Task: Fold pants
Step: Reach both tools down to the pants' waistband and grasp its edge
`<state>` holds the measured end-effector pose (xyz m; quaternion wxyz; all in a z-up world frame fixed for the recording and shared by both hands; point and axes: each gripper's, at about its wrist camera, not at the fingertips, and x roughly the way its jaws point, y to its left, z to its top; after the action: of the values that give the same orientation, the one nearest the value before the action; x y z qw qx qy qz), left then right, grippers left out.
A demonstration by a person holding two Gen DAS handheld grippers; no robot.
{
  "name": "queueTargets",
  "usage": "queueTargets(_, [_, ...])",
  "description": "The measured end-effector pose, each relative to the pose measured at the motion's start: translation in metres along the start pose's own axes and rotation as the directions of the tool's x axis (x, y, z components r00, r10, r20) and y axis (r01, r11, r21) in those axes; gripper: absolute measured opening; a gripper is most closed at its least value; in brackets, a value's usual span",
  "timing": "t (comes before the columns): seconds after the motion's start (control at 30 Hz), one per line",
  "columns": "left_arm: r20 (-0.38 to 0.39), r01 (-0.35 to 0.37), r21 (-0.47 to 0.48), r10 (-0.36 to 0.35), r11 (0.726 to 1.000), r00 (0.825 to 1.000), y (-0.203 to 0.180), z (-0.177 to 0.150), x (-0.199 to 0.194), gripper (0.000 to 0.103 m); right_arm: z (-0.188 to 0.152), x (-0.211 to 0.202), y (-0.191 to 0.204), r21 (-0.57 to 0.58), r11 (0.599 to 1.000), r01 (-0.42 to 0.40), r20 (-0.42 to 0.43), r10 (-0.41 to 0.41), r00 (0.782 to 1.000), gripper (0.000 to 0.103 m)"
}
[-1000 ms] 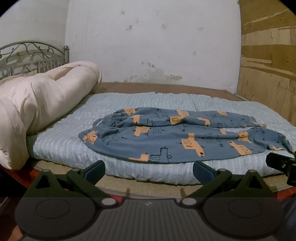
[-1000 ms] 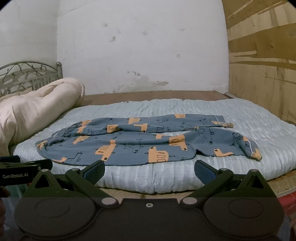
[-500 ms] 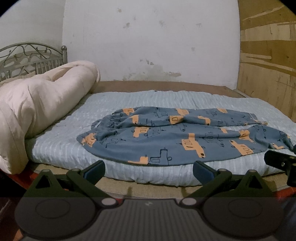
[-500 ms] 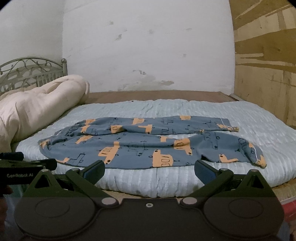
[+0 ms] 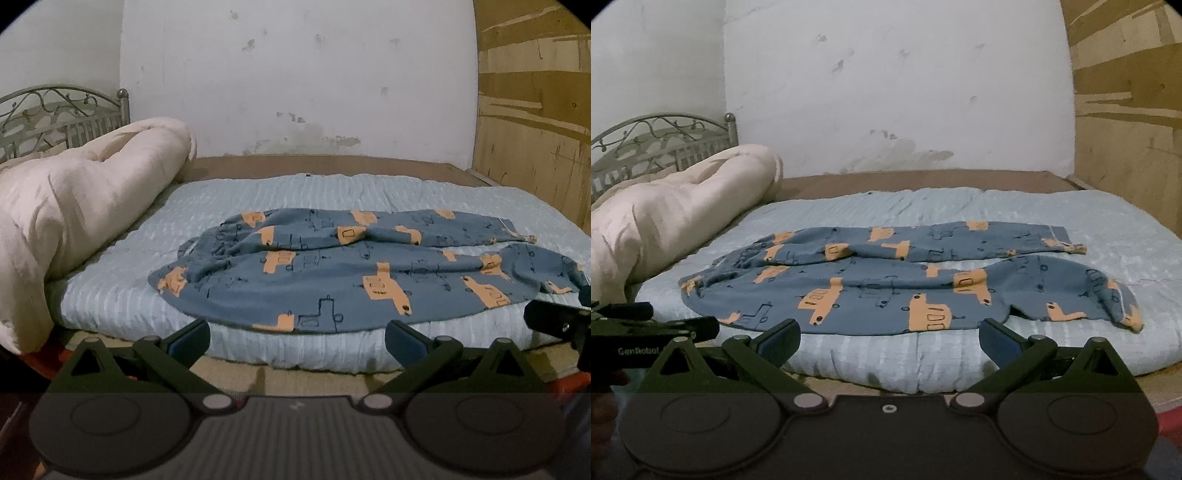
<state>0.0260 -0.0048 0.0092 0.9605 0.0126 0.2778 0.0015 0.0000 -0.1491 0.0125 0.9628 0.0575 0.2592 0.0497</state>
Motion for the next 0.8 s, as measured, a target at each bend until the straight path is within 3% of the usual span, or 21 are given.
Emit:
queueTargets(0.3, [-0.036,0.019,0.009,-0.018,1.0,0.999,0.001,0.032,0.031,0.102,0.027,0.036,-0.002,-0.043,0.999,-0.02,-0.073,0.016,0.997,0.102])
queueTargets(0.8, [-0.099,-0.042,0.068,0.049,0.997,0.994,-0.004,0.074,0.102,0.102,0.066,0.109,-0.015,-0.059,0.998,-0.024,-0.101,0.018,0.995,0.102])
